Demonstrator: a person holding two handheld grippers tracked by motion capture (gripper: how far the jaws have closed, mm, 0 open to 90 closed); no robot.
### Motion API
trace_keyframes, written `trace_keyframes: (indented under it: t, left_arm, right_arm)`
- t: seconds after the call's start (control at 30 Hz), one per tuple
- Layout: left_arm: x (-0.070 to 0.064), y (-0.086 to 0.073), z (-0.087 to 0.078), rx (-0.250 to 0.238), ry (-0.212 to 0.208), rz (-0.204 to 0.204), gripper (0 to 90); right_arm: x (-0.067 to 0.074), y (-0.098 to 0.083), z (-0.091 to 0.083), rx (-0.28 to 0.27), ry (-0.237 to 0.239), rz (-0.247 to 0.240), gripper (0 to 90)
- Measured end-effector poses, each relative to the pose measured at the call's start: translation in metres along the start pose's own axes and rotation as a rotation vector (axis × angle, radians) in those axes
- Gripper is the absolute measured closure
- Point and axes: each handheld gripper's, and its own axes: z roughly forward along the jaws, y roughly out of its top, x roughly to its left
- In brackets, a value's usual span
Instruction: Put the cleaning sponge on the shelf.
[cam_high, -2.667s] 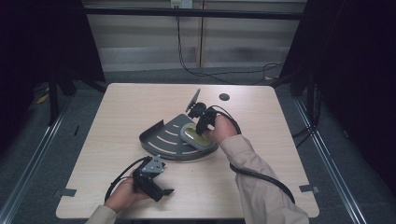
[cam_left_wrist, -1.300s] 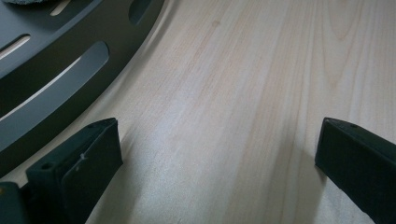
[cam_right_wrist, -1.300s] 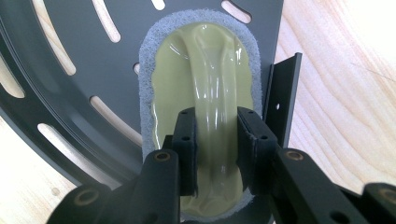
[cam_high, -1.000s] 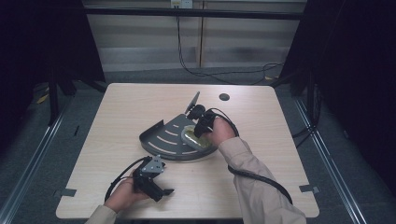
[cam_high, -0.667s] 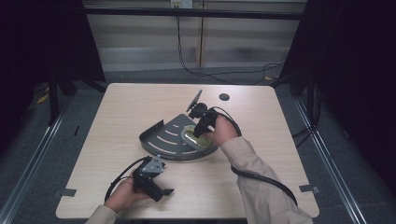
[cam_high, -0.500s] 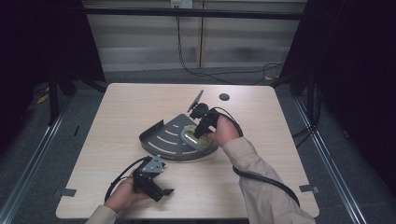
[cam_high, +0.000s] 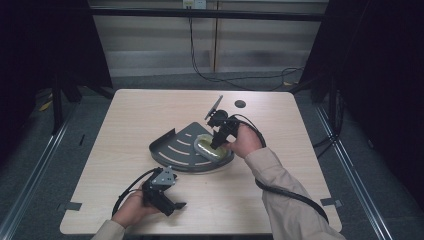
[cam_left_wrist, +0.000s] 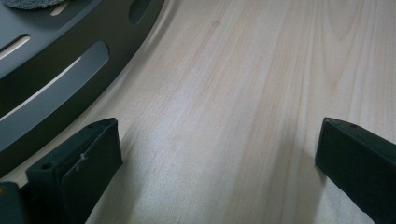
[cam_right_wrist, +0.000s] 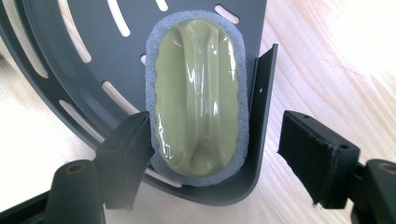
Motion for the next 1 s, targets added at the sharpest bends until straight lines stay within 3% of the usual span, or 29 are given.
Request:
trace_keyframes:
  t: [0.57, 1.0]
  left_arm:
    - [0.0, 0.0, 0.0, -0.004, 0.0, 0.0, 0.0]
    - [0.0, 0.0, 0.0, -0.006, 0.004, -0.001, 0.0]
  right_arm:
    - [-0.006, -0.02, -0.012, 0.003, 0.021, -0.006, 24.0]
    - [-0.014, -0.044, -0.023, -0.033, 0.045, 0.017, 23.5]
